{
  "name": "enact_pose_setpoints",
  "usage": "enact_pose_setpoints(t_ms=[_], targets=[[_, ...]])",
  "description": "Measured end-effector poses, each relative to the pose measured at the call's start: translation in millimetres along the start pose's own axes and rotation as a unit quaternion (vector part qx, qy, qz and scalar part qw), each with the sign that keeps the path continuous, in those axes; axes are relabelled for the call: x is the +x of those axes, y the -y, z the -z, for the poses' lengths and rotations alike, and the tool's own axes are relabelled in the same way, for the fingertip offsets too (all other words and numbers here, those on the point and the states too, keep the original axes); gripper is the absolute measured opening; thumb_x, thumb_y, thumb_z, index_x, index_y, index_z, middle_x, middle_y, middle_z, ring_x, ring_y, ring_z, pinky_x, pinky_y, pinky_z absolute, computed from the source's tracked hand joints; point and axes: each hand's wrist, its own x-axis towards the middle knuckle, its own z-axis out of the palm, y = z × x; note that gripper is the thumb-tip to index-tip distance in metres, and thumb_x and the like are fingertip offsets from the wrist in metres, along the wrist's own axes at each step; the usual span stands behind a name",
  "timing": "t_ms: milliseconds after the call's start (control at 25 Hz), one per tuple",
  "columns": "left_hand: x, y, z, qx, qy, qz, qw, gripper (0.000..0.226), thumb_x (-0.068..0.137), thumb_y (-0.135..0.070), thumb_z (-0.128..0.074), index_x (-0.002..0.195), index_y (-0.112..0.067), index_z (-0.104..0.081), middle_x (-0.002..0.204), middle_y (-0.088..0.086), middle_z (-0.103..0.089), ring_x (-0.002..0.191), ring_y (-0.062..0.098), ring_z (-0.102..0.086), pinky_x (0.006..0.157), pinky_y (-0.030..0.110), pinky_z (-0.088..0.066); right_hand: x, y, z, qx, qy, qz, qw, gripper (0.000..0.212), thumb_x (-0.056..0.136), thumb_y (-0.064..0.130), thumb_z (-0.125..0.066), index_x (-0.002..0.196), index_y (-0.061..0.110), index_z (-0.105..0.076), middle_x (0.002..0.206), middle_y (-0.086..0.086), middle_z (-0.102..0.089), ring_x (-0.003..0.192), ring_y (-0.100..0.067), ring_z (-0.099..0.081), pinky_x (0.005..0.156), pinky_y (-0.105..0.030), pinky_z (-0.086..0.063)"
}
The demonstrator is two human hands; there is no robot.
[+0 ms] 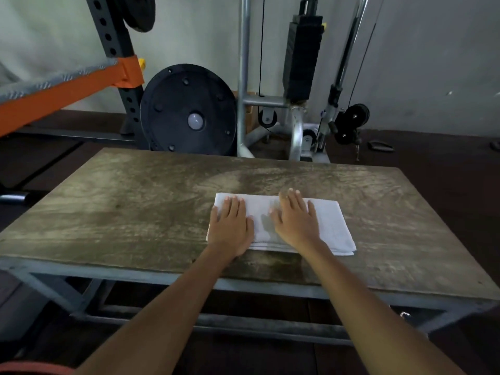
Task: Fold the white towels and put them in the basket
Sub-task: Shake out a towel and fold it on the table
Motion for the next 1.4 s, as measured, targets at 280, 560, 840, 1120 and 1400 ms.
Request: enact_pose_setpoints(t_ms=[280,560,840,1120,1400], targets=[[0.9,25.5,-3.3,-0.001,0.038,-0.023,0.999,0.069,0.097,-0.048,-0.025,0.151,-0.011,-0.003,0.160,0.004,0.002,0.147,0.018,0.005,0.118,0.049,-0.005,-8.4,-55.9,4.3,-0.040,0.086,-0.025,0.995,0.082,0.087,0.071,-0.016,0.152,0.024,-0.003,0.161,-0.003,0.008,0.148,-0.018,0.009,0.120,-0.043,0.001],[-27.5,65.0,0.3,-0.041,0.018,0.010,0.999,0.058,0.101,-0.038,-0.016,0.152,-0.013,-0.005,0.160,0.001,-0.004,0.147,0.013,0.001,0.120,0.038,0.001,-14.7,-92.3,12.1,-0.008,0.097,-0.103,0.990,0.097,0.081,0.079,-0.021,0.152,0.016,-0.001,0.161,-0.004,0.007,0.148,-0.020,0.008,0.119,-0.047,-0.003],[-42.5,70.1,3.5,-0.235,-0.203,0.150,0.939,0.030,0.095,-0.015,-0.042,0.113,-0.010,-0.064,0.120,0.008,-0.063,0.119,0.027,-0.051,0.103,0.040,-0.037,27.2,-68.1,43.3,0.015,0.033,-0.139,0.990,0.068,0.094,0.059,-0.029,0.136,0.009,-0.045,0.143,-0.018,-0.042,0.140,-0.035,-0.026,0.116,-0.054,-0.010],[-45.4,42.0,22.5,-0.182,-0.043,0.213,0.959,0.047,0.082,-0.057,-0.052,0.105,-0.017,-0.057,0.097,0.000,-0.063,0.093,0.022,-0.059,0.080,0.037,-0.046,86.8,62.5,25.1,0.051,0.112,0.092,0.988,0.035,0.098,0.039,-0.040,0.127,0.029,-0.054,0.132,0.003,-0.057,0.132,-0.023,-0.039,0.106,-0.043,-0.019],[-33.8,41.3,38.0,-0.194,0.072,0.208,0.956,0.054,0.085,-0.045,-0.061,0.116,-0.003,-0.046,0.111,0.012,-0.061,0.102,0.031,-0.060,0.083,0.041,-0.050,88.0,117.4,-17.6,-0.065,0.105,0.149,0.981,0.032,0.095,0.023,-0.043,0.123,0.020,-0.057,0.131,-0.005,-0.048,0.124,-0.025,-0.031,0.086,-0.038,-0.020]])
